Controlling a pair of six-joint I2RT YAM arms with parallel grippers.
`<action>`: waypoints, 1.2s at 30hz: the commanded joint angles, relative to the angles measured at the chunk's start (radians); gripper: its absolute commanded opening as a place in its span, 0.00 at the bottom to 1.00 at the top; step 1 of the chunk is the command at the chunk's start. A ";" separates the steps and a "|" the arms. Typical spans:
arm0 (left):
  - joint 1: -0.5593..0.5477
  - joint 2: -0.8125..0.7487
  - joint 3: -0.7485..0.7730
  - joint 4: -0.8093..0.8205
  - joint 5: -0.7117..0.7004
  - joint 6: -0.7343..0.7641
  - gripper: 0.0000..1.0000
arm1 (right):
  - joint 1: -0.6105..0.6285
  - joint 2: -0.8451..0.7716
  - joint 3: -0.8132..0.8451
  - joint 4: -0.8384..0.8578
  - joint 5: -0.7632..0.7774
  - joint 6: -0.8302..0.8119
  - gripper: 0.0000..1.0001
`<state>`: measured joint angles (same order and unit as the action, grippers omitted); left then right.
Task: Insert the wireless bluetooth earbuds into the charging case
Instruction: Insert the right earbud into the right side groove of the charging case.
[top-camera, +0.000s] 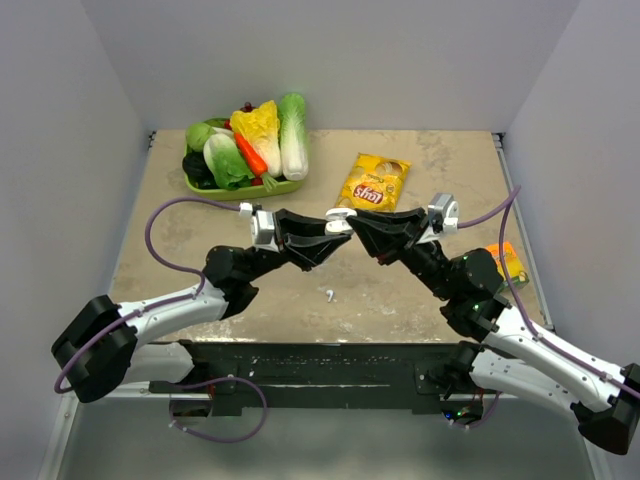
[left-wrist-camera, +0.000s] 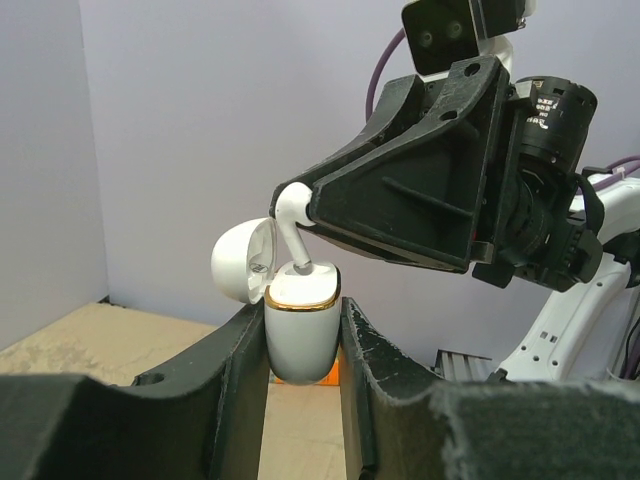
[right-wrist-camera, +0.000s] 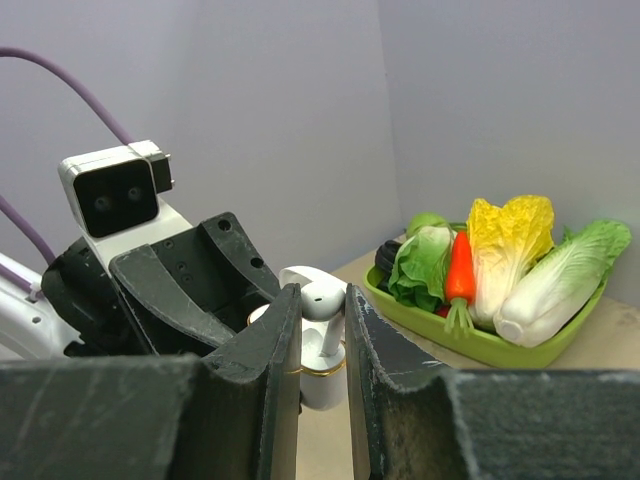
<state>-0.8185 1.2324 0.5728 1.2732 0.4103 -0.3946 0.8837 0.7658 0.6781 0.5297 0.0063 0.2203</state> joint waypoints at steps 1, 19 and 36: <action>0.004 0.001 0.056 0.624 -0.028 -0.026 0.00 | 0.003 0.000 -0.012 0.035 0.027 -0.010 0.00; 0.004 0.007 0.064 0.624 -0.042 -0.033 0.00 | 0.004 0.009 -0.035 0.041 0.021 -0.015 0.00; 0.004 0.013 0.065 0.624 -0.039 -0.029 0.00 | 0.006 -0.010 -0.005 -0.051 0.052 -0.002 0.31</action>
<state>-0.8185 1.2549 0.5873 1.2530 0.3935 -0.4122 0.8837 0.7628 0.6521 0.5346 0.0357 0.2214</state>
